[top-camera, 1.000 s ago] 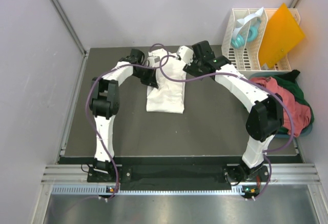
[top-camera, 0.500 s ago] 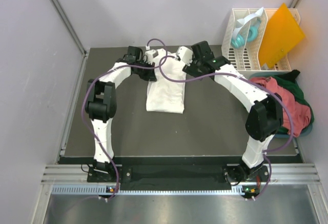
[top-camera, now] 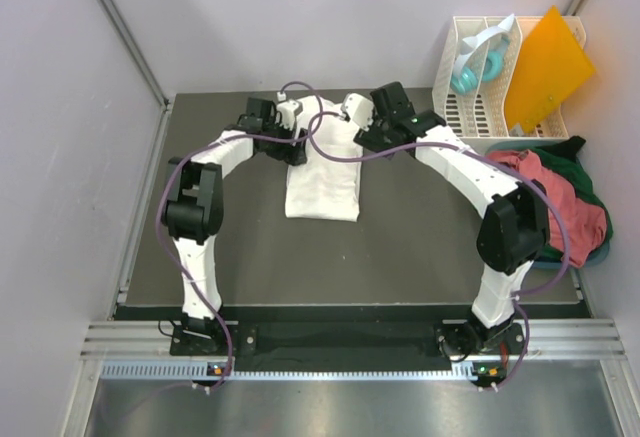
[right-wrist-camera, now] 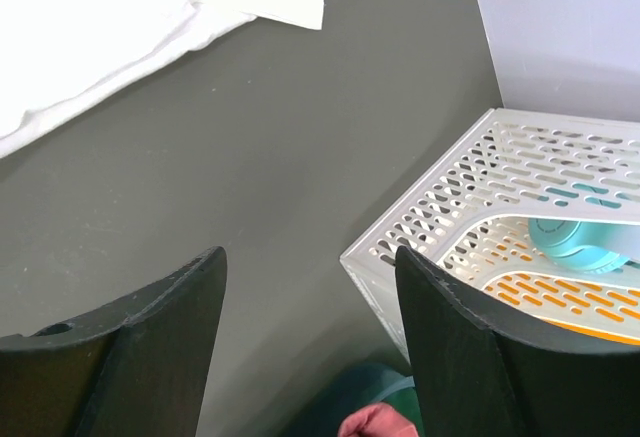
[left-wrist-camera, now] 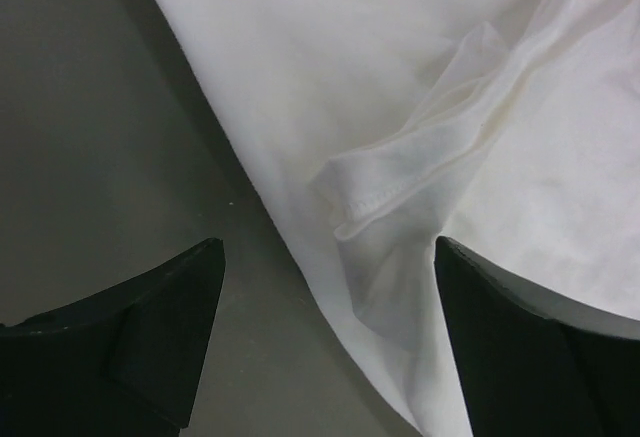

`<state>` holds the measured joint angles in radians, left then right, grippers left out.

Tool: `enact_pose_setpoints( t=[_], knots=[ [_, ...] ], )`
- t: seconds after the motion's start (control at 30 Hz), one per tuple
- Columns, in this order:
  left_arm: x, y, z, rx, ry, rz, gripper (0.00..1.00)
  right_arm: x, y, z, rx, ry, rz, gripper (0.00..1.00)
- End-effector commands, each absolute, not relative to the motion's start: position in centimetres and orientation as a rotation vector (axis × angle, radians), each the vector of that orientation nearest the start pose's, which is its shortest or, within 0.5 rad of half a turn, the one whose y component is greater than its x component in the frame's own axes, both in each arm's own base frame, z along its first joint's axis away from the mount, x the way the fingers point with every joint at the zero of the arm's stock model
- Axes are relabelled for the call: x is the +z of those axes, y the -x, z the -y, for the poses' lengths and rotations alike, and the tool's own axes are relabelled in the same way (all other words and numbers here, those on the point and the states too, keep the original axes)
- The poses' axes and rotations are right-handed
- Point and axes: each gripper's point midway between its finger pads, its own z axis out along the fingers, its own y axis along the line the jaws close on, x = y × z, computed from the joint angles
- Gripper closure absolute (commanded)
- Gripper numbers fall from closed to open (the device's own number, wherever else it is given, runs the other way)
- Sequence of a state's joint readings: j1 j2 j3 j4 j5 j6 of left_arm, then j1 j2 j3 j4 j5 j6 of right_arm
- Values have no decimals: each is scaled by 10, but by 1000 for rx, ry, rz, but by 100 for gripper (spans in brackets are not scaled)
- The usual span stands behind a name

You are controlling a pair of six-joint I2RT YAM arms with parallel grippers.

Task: Fold and stack the t-shirts
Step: Fold the folded rectangular tshirt in 1/3 of the way, then grab one side of the 2/3 rectangular tshirt with right arm

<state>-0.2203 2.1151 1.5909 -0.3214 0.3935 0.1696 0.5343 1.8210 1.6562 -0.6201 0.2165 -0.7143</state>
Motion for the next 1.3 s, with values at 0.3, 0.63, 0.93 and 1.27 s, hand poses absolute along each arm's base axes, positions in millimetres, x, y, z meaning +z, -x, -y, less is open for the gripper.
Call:
enact_pose_setpoints(
  t=[0.3,0.63,0.93,1.27],
  knots=[
    [173,-555,38,204,-237,-2066,1,173,-414,-246,-236,1457,-1901,28],
    [218,-510,-55,341,-126,-2108,1,114,-323,-350,-103,1800,-1662,27],
    [237,-487,-57,317,-110,-2092,1,60,-298,-366,-61,1905,-1654,27],
    [240,-485,-54,300,-110,-2091,1,25,-332,-366,-222,1864,-1617,27]
  ],
)
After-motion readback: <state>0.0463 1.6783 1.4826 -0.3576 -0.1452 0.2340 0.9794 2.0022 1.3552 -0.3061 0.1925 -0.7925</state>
